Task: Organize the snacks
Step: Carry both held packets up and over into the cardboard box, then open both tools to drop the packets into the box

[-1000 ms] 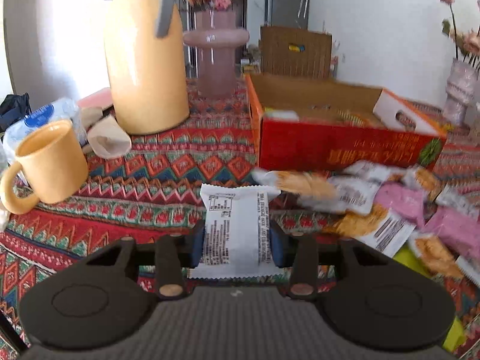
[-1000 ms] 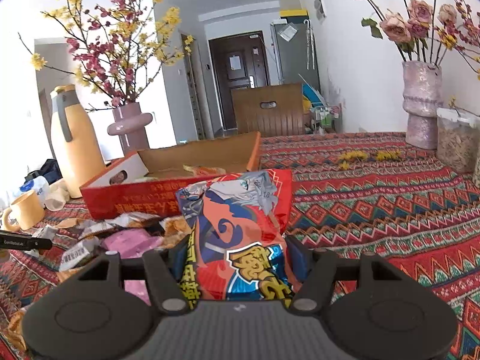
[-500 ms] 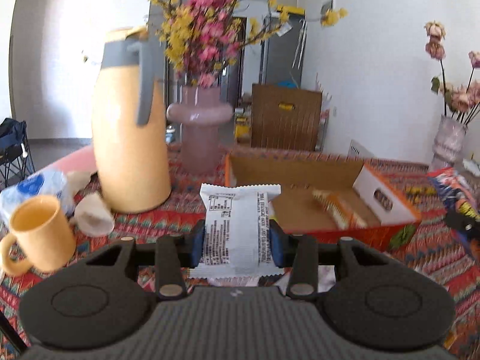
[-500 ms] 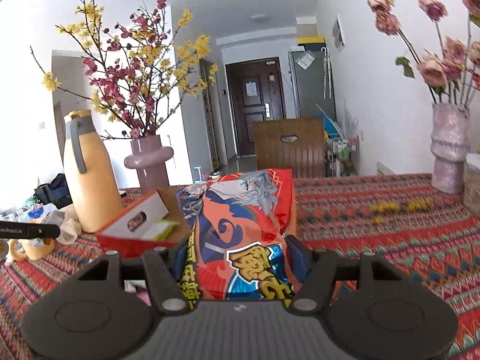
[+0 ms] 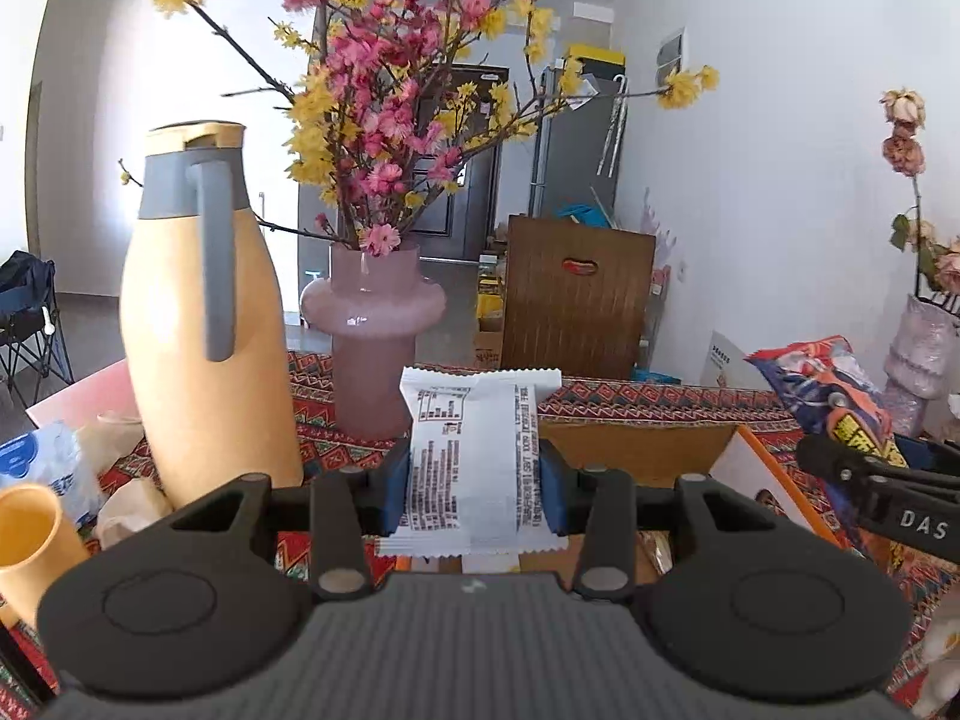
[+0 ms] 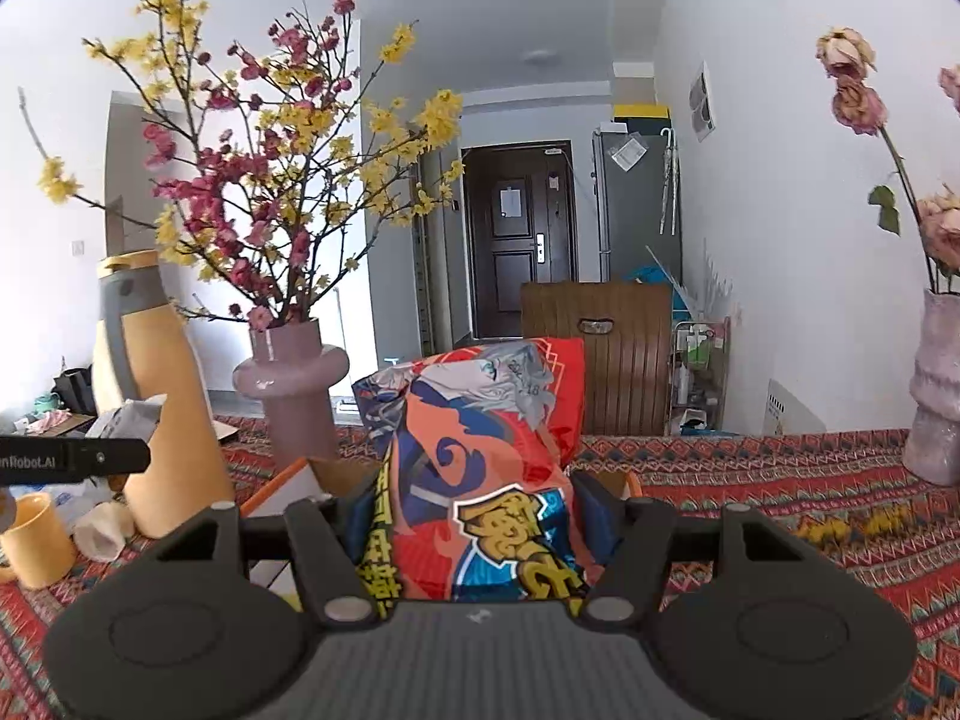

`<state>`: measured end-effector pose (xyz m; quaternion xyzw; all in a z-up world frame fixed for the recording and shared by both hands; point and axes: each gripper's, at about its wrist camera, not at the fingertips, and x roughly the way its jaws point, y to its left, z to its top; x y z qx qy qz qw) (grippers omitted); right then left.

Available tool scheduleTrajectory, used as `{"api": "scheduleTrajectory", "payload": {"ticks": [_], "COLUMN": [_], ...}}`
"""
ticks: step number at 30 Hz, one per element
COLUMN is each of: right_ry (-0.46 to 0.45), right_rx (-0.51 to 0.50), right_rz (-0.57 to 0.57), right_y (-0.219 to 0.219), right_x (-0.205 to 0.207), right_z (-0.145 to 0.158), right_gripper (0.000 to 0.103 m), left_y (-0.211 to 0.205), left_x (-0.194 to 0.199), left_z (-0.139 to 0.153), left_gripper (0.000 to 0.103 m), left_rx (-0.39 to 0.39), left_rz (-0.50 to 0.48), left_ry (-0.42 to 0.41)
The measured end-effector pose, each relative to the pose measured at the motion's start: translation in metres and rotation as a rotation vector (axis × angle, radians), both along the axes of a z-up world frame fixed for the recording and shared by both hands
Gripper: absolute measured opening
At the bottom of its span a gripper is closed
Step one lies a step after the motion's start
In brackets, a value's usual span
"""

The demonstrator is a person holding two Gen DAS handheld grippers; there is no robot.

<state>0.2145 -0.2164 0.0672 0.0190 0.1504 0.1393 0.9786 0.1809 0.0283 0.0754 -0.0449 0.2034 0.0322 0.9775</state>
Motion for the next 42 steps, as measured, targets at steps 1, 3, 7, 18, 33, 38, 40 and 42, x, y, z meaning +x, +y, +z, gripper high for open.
{"api": "scheduleTrajectory", "payload": {"ticks": [1,3,7,18,33,38,40,42], "right_ry": [0.004,0.011,0.036,0.107,0.118,0.107,0.093,0.059], "right_rx": [-0.004,-0.016,-0.022,-0.012,0.049,0.053,0.052,0.049], "right_rz": [-0.001,-0.005,-0.014,-0.024,-0.048,-0.041,-0.037,-0.037], "right_y": [0.004,0.011,0.021,0.018,0.004,0.005,0.006,0.006], "right_x": [0.007,0.021,0.044,0.074,0.066,0.063,0.058,0.048], "right_z": [0.0,-0.003,-0.016,-0.056,-0.058,-0.055,-0.049,-0.038], "right_gripper": [0.063,0.063,0.063,0.063,0.103,0.103,0.103,0.103], "left_y": [-0.001,-0.001,0.003,0.011,0.007,0.01,0.009,0.007], "left_x": [0.006,0.021,0.043,0.073,0.048,0.045,0.039,0.032], "left_z": [-0.002,-0.008,-0.03,-0.079,-0.066,-0.058,-0.051,-0.042], "left_gripper": [0.043,0.043,0.043,0.043,0.103,0.103,0.103,0.103], "left_rx": [-0.001,0.003,0.005,-0.018,-0.029,-0.04,-0.038,-0.043], "left_rz": [0.004,0.015,0.043,0.023,0.045,0.056,0.06,0.054], "left_ry": [0.005,0.017,0.055,0.159,0.036,0.018,0.004,-0.011]}}
